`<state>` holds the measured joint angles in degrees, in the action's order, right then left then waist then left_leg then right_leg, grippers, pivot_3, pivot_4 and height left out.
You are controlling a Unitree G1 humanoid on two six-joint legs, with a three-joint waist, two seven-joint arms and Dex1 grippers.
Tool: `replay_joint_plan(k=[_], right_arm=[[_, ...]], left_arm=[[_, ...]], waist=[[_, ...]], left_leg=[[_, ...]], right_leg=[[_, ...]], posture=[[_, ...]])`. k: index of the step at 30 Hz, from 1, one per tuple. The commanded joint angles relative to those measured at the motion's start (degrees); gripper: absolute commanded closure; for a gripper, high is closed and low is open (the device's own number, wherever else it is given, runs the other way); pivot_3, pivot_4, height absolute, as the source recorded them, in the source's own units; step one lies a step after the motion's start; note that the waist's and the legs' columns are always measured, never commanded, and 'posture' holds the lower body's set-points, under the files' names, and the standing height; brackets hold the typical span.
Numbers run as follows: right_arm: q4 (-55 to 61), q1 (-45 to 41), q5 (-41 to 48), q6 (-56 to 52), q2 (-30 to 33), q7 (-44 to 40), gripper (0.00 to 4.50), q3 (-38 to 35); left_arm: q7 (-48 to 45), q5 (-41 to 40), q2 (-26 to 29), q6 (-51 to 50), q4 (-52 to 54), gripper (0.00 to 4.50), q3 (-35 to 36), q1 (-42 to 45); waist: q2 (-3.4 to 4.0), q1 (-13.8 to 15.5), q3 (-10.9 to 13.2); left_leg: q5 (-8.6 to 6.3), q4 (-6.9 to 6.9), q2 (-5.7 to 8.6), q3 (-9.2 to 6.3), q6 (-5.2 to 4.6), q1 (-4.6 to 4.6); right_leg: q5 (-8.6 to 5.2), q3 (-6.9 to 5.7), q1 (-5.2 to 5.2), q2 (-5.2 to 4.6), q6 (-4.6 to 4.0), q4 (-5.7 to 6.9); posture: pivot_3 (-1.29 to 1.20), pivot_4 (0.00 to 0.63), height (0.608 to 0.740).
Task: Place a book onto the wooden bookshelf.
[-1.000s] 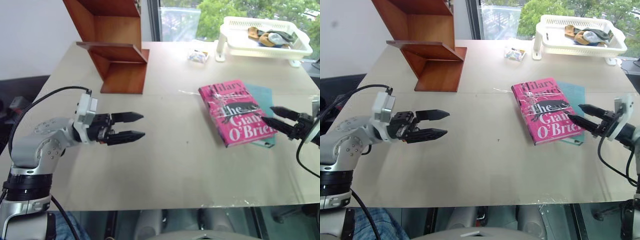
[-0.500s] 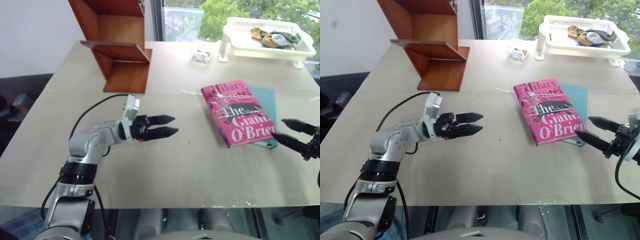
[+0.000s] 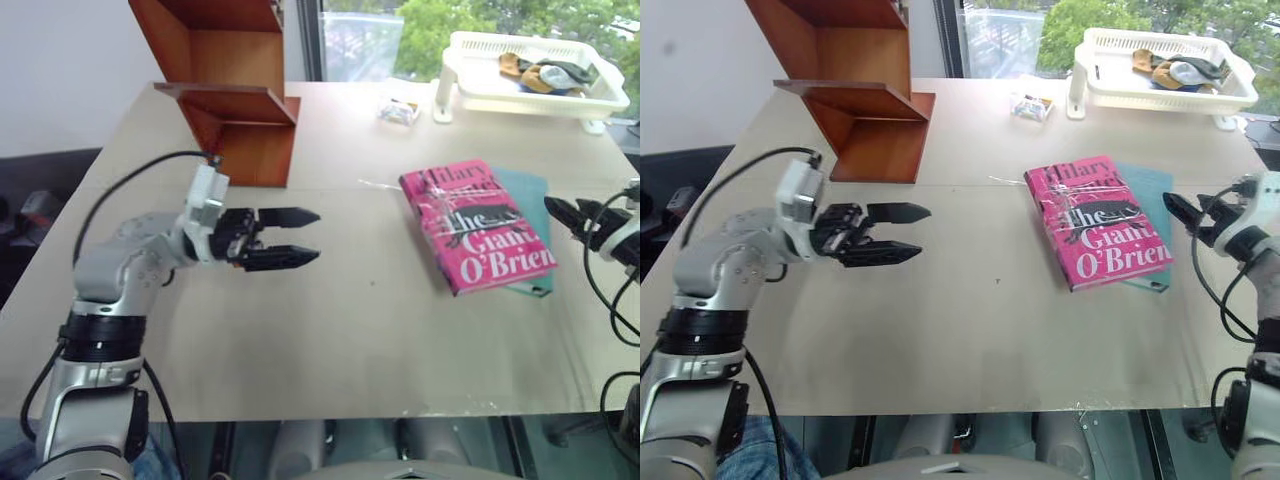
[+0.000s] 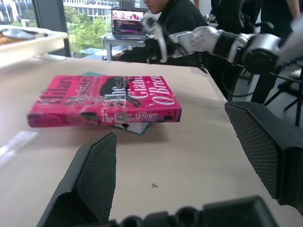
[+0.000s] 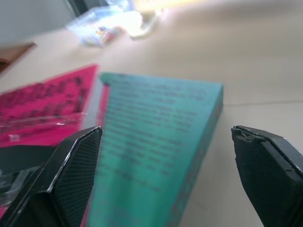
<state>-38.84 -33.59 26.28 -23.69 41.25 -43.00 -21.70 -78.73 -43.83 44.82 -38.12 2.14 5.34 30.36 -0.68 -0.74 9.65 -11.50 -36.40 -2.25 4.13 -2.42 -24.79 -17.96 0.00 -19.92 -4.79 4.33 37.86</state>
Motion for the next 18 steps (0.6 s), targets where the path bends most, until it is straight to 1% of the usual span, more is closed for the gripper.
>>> replay_joint_plan(k=[1,5,9,14,18], right_arm=[[-10.3,-4.4,-4.7,5.9,0.8,-2.2,0.00,2.8],[-16.5,-7.7,-6.1,6.9,-0.2,-8.9,0.00,5.3],[-16.2,-7.5,-6.9,7.8,-1.5,-15.9,0.00,7.6],[-13.7,-5.9,-7.1,7.9,-3.9,-19.5,0.00,9.0],[-10.0,-4.4,-6.6,6.8,-6.3,-19.7,0.00,9.4]], left_arm=[[-0.6,0.3,2.6,2.0,3.0,0.31,3.1,-0.7],[0.4,0.3,4.1,2.4,3.9,0.31,4.7,-2.8],[1.4,0.1,4.3,2.3,5.4,0.31,5.7,-4.8],[2.5,-0.1,4.3,2.2,6.3,0.31,6.4,-6.2],[2.6,-0.1,4.6,2.1,6.3,0.31,6.6,-6.5]], waist=[[0.01,0.2,0.0],[0.01,-0.2,0.0],[0.01,-0.5,0.0],[0.00,-0.5,0.0],[0.00,-0.4,0.0]], left_leg=[[0.00,0.01,0.00,0.00,0.00,-0.03],[0.00,0.02,-0.01,0.08,0.00,-0.02],[0.00,0.01,-0.06,0.07,0.01,0.03],[0.00,0.01,-0.10,0.06,0.01,0.04],[0.01,0.01,-0.11,0.06,0.01,0.04]], right_leg=[[0.00,0.00,-0.03,-0.01,0.00,0.00],[0.00,0.07,-0.05,-0.01,0.00,0.00],[0.00,0.07,-0.03,0.04,0.01,0.06],[0.01,0.07,-0.03,0.06,0.00,0.08],[0.01,0.07,-0.03,0.06,0.00,0.08]], posture=[[0.00,0.150,0.740],[0.00,0.150,0.740],[0.00,0.150,0.740],[0.00,0.150,0.740],[0.00,0.150,0.740]])
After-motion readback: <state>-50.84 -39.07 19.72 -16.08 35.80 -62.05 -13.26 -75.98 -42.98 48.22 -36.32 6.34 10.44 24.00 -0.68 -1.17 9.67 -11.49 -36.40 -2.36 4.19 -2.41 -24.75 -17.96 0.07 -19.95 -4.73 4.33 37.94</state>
